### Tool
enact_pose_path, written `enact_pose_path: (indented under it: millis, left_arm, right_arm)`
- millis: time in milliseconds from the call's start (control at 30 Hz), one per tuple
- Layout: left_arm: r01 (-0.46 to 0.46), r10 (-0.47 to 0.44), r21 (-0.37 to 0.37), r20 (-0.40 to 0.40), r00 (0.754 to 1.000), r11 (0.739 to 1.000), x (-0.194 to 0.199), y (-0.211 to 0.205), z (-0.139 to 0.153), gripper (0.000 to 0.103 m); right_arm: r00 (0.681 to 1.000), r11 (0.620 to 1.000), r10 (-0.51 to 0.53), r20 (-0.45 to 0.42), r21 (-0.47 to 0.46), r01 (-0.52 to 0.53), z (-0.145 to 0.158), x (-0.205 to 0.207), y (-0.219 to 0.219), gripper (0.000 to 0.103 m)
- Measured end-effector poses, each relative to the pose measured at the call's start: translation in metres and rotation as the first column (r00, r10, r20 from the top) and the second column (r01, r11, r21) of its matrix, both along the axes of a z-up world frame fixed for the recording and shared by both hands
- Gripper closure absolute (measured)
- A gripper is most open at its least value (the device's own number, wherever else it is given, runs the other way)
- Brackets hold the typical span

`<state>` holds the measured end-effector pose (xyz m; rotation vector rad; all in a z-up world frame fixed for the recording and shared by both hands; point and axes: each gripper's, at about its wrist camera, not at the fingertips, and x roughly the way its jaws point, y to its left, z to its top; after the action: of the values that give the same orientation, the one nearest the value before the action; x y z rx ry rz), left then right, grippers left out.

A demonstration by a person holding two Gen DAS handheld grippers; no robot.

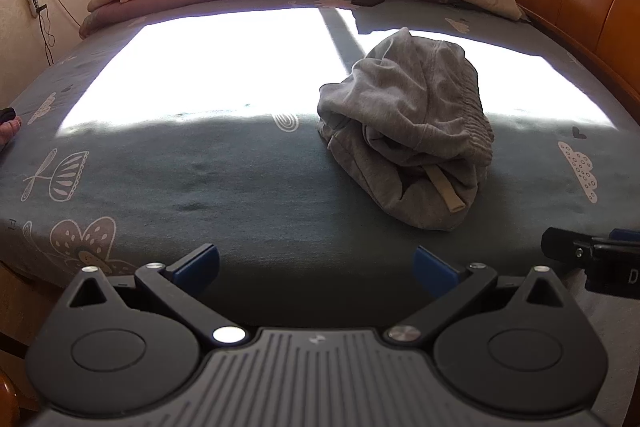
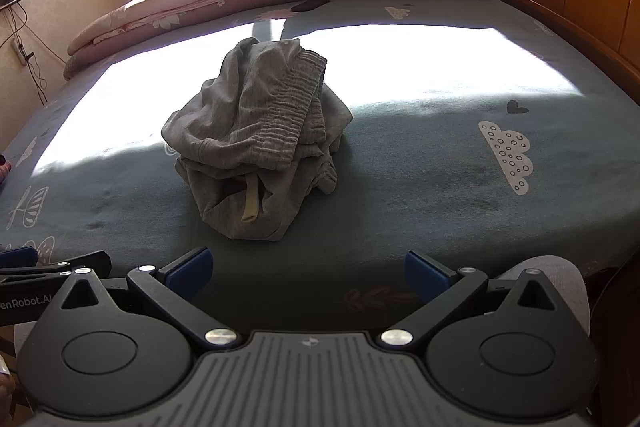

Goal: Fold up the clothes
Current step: 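Move both grippers toward the crumpled grey sweatpants on the bed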

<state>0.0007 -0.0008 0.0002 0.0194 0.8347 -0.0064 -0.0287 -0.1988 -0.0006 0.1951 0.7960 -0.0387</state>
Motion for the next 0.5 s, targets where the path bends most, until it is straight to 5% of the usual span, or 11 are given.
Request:
enact_pose_path:
  millis: [500]
  left_arm:
    - [-0.004, 0.004, 0.016, -0.003, 1.0, 1.0, 0.0066, 0.0007, -0.0022, 0.0]
  right_arm:
    - [1.0, 1.0, -0.002, -0.005, 0.013, 0.002, 0.0004, 0.0014, -0.0016, 0.0]
